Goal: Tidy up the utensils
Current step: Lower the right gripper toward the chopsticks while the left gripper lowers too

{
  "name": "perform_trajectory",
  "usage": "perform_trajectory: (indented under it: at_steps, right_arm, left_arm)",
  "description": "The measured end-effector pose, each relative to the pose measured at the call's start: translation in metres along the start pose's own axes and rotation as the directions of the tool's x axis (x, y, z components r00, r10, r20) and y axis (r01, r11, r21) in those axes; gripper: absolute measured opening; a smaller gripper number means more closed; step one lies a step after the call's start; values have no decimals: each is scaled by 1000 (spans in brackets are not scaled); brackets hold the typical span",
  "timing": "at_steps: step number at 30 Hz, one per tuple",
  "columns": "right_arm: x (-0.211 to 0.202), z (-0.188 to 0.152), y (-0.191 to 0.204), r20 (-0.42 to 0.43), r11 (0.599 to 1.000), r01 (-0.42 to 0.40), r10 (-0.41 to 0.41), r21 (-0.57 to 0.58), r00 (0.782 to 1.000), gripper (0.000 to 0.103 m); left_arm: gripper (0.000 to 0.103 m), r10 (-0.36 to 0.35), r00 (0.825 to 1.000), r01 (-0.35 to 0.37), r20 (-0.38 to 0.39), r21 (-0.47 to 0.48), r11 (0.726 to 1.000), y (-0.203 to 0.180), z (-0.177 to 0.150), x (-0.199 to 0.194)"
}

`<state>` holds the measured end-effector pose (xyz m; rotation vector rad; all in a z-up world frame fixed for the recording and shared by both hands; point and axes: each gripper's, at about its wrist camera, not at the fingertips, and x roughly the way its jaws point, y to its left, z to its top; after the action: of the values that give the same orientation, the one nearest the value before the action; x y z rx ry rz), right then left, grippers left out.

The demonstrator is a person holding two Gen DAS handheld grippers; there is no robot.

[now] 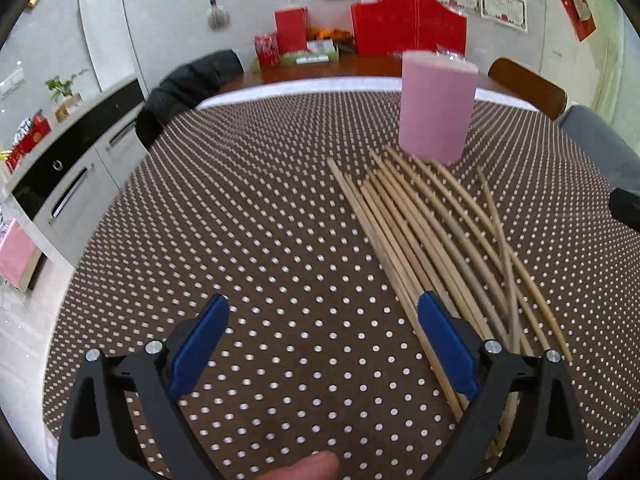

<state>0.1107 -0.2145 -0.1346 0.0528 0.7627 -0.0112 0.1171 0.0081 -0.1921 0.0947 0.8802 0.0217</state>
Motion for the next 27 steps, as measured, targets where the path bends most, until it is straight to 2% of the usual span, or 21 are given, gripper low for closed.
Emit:
perform_trajectory:
  at_steps: [10, 14, 22, 27]
  right_arm:
    - [21, -5, 1, -53, 1000, -4, 3, -19, 999, 97]
    - [24, -5, 3, -65, 999, -4, 2, -32, 998, 97]
    - [29, -6, 5, -83, 999, -1, -3, -47, 997, 97]
    - [30, -7, 5, -85, 999, -1, -3, -50, 996, 97]
  left_arm:
    - [94, -33, 997, 32, -67, -11, 999, -6, 2, 26]
    - [94, -37, 996, 33, -77, -50, 998, -2, 6, 34]
    - [94, -18, 997, 13, -74, -68, 998, -2, 11, 39]
    - [95, 0, 997, -8, -75, -113, 994, -2, 12, 42]
